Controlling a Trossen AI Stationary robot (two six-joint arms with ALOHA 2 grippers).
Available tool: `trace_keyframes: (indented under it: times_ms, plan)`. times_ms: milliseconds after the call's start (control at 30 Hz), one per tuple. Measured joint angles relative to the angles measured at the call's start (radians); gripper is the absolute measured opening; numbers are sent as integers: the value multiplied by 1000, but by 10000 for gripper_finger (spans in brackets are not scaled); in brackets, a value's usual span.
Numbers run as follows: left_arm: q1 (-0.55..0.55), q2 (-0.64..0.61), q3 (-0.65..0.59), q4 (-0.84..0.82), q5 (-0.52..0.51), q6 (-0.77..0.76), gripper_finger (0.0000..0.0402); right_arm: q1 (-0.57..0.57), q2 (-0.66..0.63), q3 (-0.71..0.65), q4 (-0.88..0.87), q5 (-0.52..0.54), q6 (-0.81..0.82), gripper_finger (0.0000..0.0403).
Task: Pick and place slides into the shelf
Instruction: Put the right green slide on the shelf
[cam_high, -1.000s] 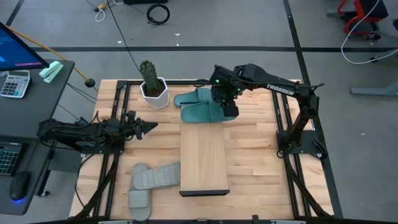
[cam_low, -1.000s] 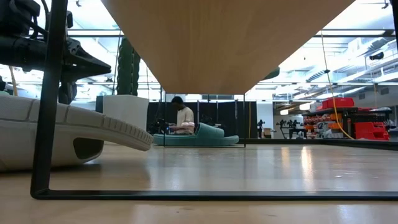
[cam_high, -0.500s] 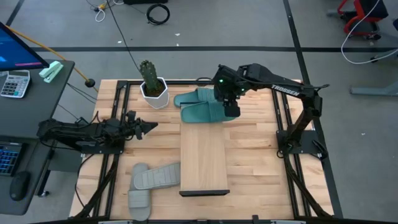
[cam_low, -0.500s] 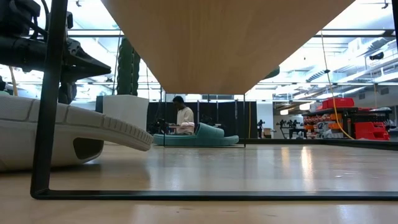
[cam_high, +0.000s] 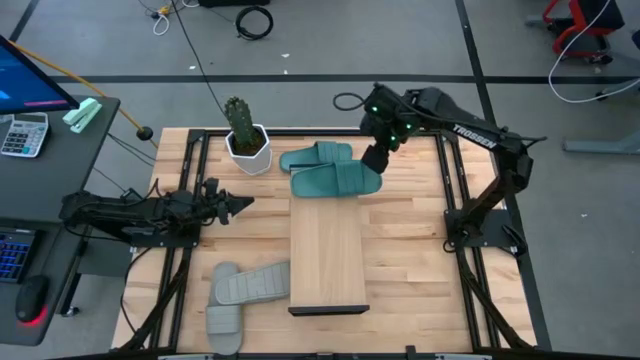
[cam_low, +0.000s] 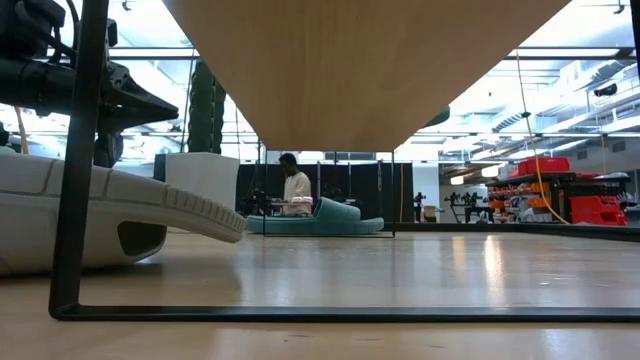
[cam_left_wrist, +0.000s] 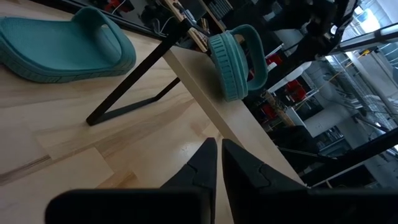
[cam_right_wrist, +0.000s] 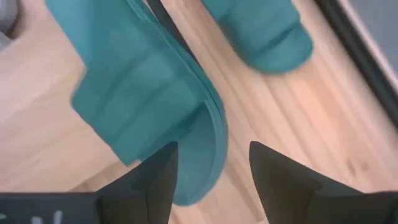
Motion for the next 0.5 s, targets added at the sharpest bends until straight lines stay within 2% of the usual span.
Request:
trace_keyframes:
  times_ms: [167, 300, 500]
  plan:
    - [0, 0, 0, 0, 1, -3, 41, -26, -53, -129, 13, -4, 50, 203]
    - [0, 0, 0, -4, 1, -2, 51, -47, -138, -250, 87, -5, 111, 193]
    - [0, 0, 0, -7, 1, -2, 60, -90, -295, -456, 290, -142, 267, 181]
